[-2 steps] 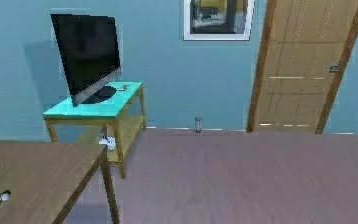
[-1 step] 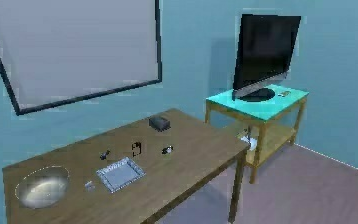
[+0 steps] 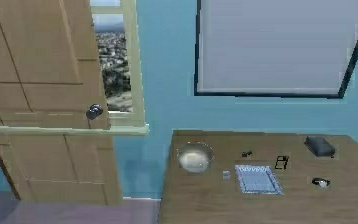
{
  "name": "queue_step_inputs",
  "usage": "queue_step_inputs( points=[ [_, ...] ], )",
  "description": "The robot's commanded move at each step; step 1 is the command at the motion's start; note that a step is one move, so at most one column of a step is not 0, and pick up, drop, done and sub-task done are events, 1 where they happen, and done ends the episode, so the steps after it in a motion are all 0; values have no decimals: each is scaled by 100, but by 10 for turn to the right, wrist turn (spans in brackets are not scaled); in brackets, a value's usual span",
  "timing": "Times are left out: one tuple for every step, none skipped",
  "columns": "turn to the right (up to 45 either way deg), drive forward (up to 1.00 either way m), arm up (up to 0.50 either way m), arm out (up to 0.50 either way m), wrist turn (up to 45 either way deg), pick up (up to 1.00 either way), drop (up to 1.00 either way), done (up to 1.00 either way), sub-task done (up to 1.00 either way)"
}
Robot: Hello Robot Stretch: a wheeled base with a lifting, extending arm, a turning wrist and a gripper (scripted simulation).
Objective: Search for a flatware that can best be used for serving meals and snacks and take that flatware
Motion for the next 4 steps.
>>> queue_step_inputs(
  points=[
    [-450,0,0,0,0,0,0,0,0],
    [-180,0,0,0,0,0,0,0,0],
    [0,0,50,0,0,0,0,0,0],
    [0,0,34,0,0,0,0,0,0]
  ],
)
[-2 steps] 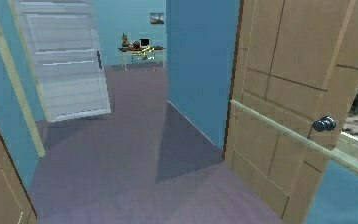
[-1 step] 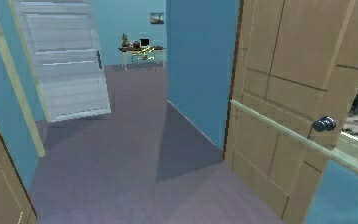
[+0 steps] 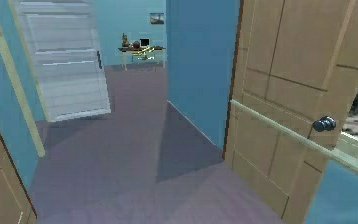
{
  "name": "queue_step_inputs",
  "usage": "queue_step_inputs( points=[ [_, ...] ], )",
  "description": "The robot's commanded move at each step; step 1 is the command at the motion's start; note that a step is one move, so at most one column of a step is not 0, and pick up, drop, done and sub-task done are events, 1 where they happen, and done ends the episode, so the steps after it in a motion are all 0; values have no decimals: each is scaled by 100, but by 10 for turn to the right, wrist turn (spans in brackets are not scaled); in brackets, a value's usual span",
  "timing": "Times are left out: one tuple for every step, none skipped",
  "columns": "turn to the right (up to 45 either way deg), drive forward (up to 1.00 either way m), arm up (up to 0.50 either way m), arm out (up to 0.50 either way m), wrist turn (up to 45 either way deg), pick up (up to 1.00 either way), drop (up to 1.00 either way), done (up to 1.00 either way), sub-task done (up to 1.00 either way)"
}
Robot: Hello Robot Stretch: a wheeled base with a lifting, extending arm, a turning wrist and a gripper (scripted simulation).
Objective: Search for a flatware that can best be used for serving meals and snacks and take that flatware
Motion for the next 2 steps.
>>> queue_step_inputs(
  points=[
    [0,0,0,44,0,0,0,0,0],
    [0,0,0,0,450,0,0,0,0]
  ],
)
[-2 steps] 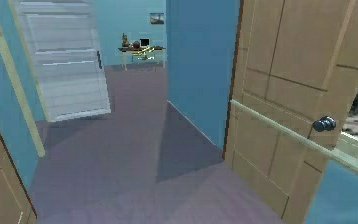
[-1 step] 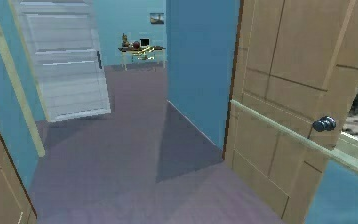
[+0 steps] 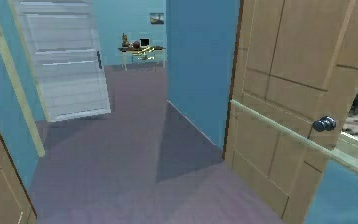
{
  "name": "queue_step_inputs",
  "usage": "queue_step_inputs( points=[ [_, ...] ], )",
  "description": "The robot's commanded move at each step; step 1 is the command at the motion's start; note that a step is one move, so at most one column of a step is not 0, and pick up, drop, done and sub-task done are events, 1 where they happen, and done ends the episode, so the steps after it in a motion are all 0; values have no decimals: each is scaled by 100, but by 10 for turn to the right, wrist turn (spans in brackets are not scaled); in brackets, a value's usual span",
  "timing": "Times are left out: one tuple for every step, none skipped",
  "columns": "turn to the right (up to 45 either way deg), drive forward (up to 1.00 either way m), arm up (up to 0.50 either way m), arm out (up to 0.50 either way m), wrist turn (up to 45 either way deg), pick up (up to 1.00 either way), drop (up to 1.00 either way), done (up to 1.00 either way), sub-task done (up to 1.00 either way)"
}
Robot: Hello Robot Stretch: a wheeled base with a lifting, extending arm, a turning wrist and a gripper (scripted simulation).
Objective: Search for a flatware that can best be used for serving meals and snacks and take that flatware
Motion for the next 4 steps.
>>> queue_step_inputs(
  points=[
    [0,0,0,0,450,0,0,0,0],
    [0,0,0,0,450,0,0,0,0],
    [0,0,0,0,180,0,0,0,0],
    [0,0,-30,0,0,0,0,0,0]
  ],
)
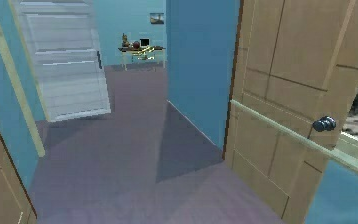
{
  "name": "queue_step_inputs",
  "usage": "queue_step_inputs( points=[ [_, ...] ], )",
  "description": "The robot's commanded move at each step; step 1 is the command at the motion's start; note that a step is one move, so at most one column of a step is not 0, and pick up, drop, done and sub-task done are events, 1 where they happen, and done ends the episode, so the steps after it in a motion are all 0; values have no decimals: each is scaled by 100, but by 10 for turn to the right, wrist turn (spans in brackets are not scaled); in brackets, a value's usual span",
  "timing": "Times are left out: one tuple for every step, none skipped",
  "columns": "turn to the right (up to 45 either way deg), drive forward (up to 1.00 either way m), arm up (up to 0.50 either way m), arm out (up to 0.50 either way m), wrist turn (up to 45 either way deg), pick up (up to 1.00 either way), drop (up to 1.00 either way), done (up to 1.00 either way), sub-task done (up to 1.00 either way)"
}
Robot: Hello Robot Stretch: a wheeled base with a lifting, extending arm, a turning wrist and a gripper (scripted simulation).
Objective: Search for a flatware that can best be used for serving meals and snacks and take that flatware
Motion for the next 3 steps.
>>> queue_step_inputs(
  points=[
    [0,0,0,0,0,100,0,0,0],
    [0,0,10,0,0,0,0,0,0],
    [0,0,0,0,0,0,0,100,0]
  ],
)
